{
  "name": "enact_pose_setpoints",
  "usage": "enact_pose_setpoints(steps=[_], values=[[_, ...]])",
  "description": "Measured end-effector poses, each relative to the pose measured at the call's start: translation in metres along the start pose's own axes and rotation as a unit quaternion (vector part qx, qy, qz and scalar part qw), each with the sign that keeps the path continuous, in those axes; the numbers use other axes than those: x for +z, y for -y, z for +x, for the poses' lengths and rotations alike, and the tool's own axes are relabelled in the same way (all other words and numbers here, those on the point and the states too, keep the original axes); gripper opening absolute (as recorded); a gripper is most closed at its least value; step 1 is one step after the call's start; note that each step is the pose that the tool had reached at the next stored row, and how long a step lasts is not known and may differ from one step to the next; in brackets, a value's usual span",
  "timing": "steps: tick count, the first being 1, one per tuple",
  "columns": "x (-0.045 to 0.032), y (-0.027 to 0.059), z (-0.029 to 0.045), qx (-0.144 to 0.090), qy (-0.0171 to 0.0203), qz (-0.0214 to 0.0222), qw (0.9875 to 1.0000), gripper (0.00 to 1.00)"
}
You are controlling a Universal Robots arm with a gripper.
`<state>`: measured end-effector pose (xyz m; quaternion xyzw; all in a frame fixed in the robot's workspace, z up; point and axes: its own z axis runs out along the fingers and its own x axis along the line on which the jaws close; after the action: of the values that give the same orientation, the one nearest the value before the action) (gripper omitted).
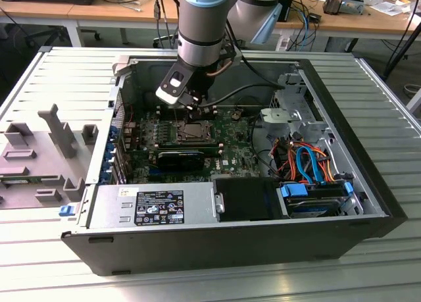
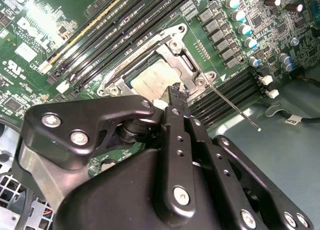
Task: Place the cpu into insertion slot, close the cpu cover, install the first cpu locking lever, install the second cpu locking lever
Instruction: 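Install the first cpu locking lever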
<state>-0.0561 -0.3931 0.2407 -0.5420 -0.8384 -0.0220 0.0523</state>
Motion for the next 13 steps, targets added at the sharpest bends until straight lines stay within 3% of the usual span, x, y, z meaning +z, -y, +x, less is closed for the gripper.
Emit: enact_pose_setpoints(steps=[13], values=[[0.0000, 0.0000, 0.0000, -0.017, 0.0004, 0.0019, 0.9999, 0.11]])
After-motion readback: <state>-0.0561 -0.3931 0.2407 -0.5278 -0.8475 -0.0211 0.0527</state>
